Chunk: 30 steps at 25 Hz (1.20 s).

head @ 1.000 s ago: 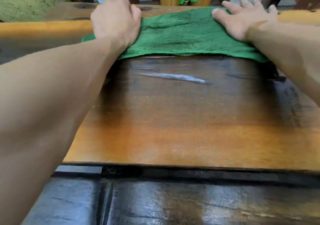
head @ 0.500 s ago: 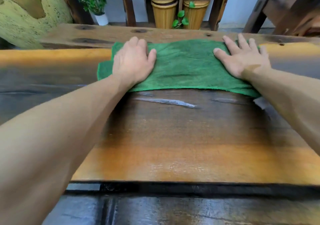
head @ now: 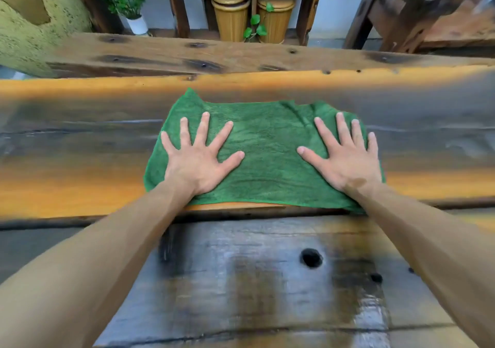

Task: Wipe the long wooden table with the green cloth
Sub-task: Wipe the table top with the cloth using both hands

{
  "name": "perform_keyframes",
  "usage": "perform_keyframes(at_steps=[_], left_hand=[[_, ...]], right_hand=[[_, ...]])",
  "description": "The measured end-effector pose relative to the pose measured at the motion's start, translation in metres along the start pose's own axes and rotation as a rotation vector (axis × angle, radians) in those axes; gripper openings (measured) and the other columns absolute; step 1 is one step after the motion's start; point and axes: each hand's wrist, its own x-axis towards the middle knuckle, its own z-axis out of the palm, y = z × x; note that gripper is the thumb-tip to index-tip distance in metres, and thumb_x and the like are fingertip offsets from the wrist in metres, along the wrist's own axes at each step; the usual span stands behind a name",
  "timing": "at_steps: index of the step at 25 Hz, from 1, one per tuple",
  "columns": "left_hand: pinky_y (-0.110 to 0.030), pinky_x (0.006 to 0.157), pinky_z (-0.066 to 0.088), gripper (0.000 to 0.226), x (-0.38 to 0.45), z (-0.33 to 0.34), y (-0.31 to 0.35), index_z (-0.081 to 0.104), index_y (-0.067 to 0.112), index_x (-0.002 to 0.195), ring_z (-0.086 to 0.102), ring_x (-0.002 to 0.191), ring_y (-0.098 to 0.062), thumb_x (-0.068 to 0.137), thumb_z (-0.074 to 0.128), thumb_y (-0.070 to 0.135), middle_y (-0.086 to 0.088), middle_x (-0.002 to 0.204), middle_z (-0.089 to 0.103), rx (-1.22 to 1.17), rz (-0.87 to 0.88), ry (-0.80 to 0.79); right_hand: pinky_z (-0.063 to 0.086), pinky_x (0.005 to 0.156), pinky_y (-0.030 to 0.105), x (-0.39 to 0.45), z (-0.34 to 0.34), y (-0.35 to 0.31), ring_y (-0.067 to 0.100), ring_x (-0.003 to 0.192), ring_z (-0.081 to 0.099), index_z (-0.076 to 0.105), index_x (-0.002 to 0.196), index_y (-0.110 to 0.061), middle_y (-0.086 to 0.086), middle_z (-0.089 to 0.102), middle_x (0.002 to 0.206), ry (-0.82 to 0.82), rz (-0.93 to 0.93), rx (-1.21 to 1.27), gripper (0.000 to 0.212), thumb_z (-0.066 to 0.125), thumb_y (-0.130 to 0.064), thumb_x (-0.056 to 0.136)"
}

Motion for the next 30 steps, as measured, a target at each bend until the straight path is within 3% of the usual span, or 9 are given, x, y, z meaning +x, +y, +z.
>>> perform_keyframes(at_steps=[9,13,18,22,24,27,30], left_hand=[[-0.072,0.116,0.0,0.081,-0.257,0.046,0.024,-0.029,0.058,0.145,-0.017,0.154,-0.039,0.072,-0.016,0.09,0.004,0.166,-0.027,-0.005,-0.062,-0.038],[-0.072,0.115,-0.002,0.079,-0.368,0.069,0.033,-0.026,0.056,0.148,-0.019,0.153,-0.04,0.079,-0.004,0.089,0.003,0.167,-0.026,-0.014,-0.101,-0.066],[-0.072,0.115,-0.002,0.08,-0.485,0.094,0.041,-0.016,0.053,0.154,-0.017,0.153,-0.04,0.083,0.002,0.087,0.002,0.167,-0.024,-0.037,-0.124,-0.051],[-0.071,0.116,-0.004,0.081,-0.567,0.105,0.043,-0.018,0.053,0.153,-0.02,0.153,-0.039,0.081,-0.008,0.087,0.001,0.167,-0.024,-0.036,-0.121,-0.079],[-0.071,0.116,-0.001,0.082,-0.608,0.113,0.043,-0.011,0.052,0.156,-0.014,0.154,-0.04,0.082,-0.006,0.086,0.0,0.169,-0.016,-0.037,-0.106,-0.076],[-0.074,0.115,0.008,0.079,-0.678,0.128,0.043,0.009,0.046,0.159,0.001,0.155,-0.042,0.089,0.012,0.083,-0.004,0.171,0.002,-0.044,-0.067,-0.05],[-0.076,0.113,0.012,0.08,-0.745,0.143,0.05,0.016,0.042,0.16,0.006,0.154,-0.044,0.09,0.022,0.081,-0.007,0.171,0.007,-0.045,-0.066,-0.046]], right_hand=[[0.001,0.122,0.057,-0.261,0.04,0.015,0.028,0.155,-0.01,-0.008,0.156,-0.047,0.0,-0.011,0.168,-0.015,0.029,-0.027,0.088,0.002,-0.09,0.08],[0.001,0.122,0.056,-0.352,0.052,0.025,0.029,0.155,-0.009,-0.006,0.157,-0.047,0.0,-0.011,0.168,-0.051,0.008,-0.033,0.088,0.004,-0.09,0.081],[0.008,0.121,0.057,-0.459,0.074,0.03,0.033,0.154,0.009,0.015,0.159,-0.041,0.006,0.01,0.169,0.035,-0.015,-0.033,0.086,0.017,-0.085,0.085],[0.008,0.121,0.057,-0.545,0.087,0.036,0.033,0.154,0.008,0.016,0.159,-0.039,0.005,0.008,0.169,0.032,-0.044,-0.012,0.085,0.018,-0.083,0.087],[0.01,0.122,0.058,-0.588,0.093,0.041,0.033,0.154,0.008,0.018,0.159,-0.039,0.005,0.009,0.168,0.021,-0.035,-0.019,0.084,0.02,-0.083,0.087],[0.01,0.122,0.057,-0.654,0.103,0.046,0.033,0.154,0.01,0.02,0.159,-0.039,0.005,0.012,0.168,0.023,-0.029,-0.043,0.084,0.022,-0.082,0.086],[0.01,0.121,0.057,-0.709,0.109,0.054,0.033,0.154,0.009,0.02,0.159,-0.038,0.006,0.011,0.168,0.002,-0.043,-0.021,0.084,0.023,-0.082,0.087]])
